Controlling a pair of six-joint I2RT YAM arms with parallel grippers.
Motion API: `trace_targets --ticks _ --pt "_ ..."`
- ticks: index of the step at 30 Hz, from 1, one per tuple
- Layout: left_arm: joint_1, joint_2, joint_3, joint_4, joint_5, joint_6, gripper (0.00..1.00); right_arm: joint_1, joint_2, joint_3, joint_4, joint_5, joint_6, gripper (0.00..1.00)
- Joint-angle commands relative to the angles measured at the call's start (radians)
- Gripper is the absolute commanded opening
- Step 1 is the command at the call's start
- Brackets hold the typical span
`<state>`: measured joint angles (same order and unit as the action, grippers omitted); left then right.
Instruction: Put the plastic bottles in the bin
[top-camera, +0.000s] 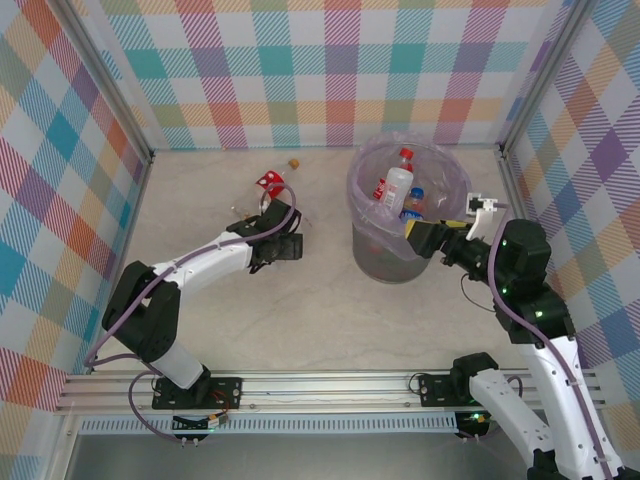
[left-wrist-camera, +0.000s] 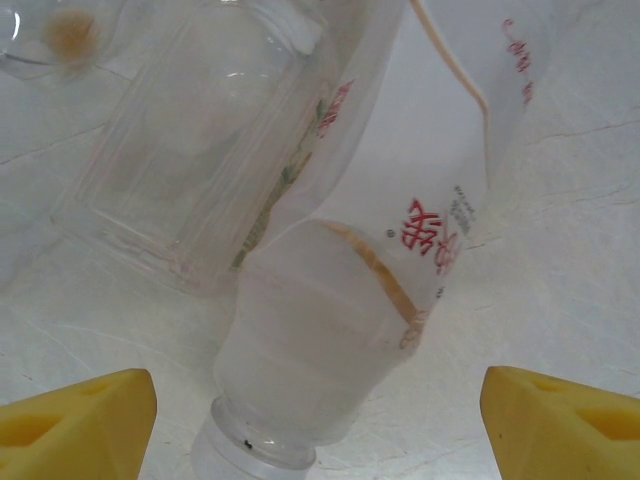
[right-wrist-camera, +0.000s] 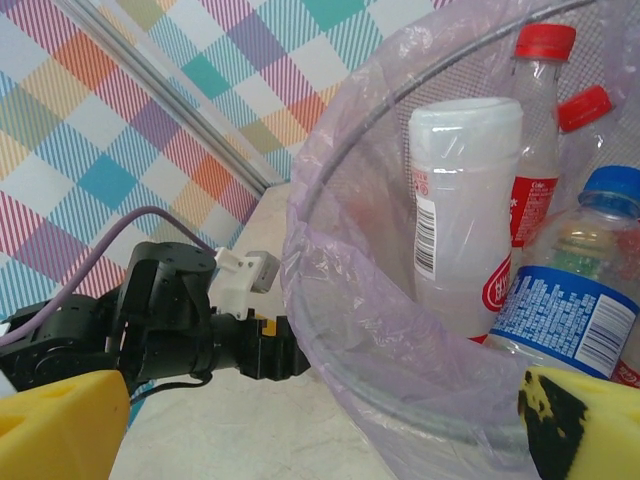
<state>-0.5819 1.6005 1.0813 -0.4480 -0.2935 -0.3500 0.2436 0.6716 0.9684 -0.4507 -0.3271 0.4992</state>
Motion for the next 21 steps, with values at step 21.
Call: trace_targets --ticks 21 --pt "-0.023 0.187 0.075 0.04 -0.026 0.038 0.62 0.006 0.005 -0.024 0.068 0.003 0.046 0.99"
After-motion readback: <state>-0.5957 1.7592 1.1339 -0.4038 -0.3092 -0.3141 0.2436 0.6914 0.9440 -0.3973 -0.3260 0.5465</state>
